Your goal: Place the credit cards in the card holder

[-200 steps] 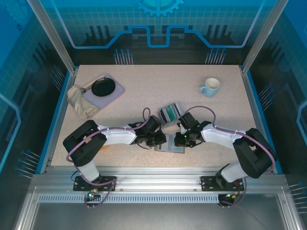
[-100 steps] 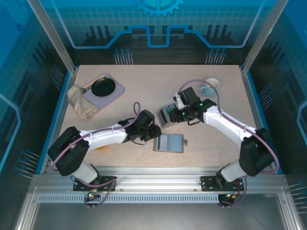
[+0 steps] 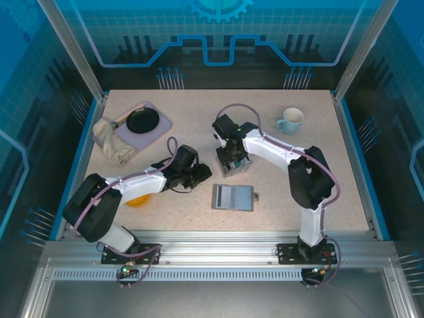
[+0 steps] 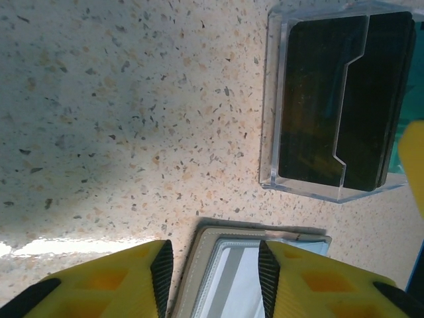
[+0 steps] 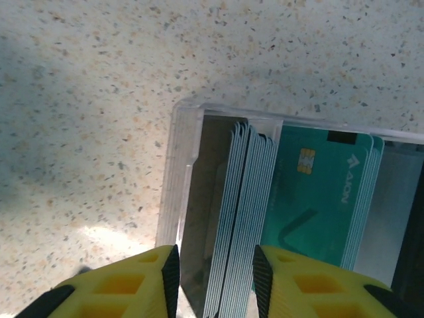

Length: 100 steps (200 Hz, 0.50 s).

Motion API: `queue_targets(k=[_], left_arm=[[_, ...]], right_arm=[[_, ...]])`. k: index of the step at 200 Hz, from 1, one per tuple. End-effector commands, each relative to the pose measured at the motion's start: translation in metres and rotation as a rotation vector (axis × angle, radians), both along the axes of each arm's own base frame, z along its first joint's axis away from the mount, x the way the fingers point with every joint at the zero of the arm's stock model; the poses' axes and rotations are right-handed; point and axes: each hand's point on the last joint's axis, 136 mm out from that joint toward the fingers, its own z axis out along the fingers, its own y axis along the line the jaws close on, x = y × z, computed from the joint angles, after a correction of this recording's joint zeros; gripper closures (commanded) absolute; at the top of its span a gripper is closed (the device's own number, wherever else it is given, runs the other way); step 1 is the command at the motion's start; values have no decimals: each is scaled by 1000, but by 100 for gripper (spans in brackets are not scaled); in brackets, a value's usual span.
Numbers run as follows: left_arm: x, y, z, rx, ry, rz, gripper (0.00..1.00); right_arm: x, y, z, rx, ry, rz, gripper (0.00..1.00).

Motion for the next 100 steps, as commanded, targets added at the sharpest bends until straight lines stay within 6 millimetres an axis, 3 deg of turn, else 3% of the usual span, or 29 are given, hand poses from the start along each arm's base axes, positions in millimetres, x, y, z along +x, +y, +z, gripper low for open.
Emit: queue_targets(k=[1, 54, 100], left_arm=[[-1, -2, -4, -26, 19, 5, 58], [-3, 0, -5, -27, 19, 11, 57], [-4, 1, -5, -31, 20, 14, 57]], right_arm=[[5, -12, -4, -137, -23, -1, 62], [3, -4, -24, -194, -5, 28, 60], [8, -10, -30, -285, -47, 27, 58]])
